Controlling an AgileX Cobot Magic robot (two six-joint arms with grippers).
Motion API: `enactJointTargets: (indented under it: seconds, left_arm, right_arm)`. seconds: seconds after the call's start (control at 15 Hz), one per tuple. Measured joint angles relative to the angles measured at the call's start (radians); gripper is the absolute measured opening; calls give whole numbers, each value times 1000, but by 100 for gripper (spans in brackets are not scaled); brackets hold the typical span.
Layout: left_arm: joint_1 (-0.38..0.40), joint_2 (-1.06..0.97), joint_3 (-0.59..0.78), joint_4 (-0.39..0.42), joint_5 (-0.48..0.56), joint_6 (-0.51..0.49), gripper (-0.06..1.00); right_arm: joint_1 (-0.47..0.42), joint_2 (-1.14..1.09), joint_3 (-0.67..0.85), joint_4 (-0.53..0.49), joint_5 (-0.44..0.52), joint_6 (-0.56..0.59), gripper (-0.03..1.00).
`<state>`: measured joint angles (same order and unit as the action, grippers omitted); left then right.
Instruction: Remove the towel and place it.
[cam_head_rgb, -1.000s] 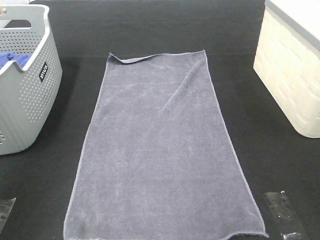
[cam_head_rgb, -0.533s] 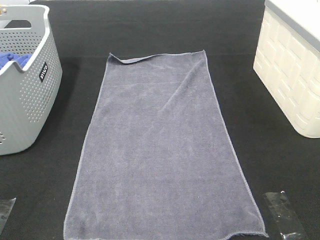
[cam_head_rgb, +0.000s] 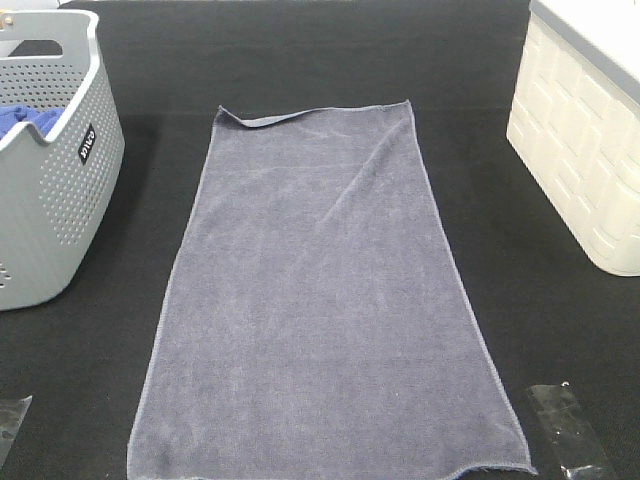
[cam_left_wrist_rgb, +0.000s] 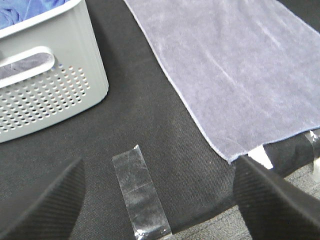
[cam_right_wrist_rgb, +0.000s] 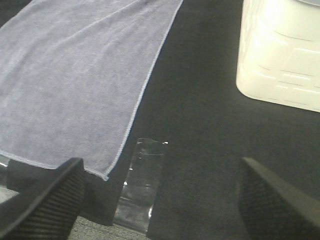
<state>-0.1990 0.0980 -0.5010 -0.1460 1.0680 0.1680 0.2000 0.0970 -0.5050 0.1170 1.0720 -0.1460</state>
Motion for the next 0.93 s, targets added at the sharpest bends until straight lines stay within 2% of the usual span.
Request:
enactJointTargets:
  seconds: [0.8, 0.87, 0.93]
  left_arm:
    - [2, -1, 1, -1, -11, 0, 77]
    - [20, -7, 1, -1, -12, 0, 77]
    - [72, -13, 1, -2, -12, 0, 77]
  right_arm:
    - [0, 0, 0, -14, 0, 0, 78]
    - [-10, 0, 0, -14, 0, 0, 78]
    - [-59, 0, 0, -14, 0, 0, 78]
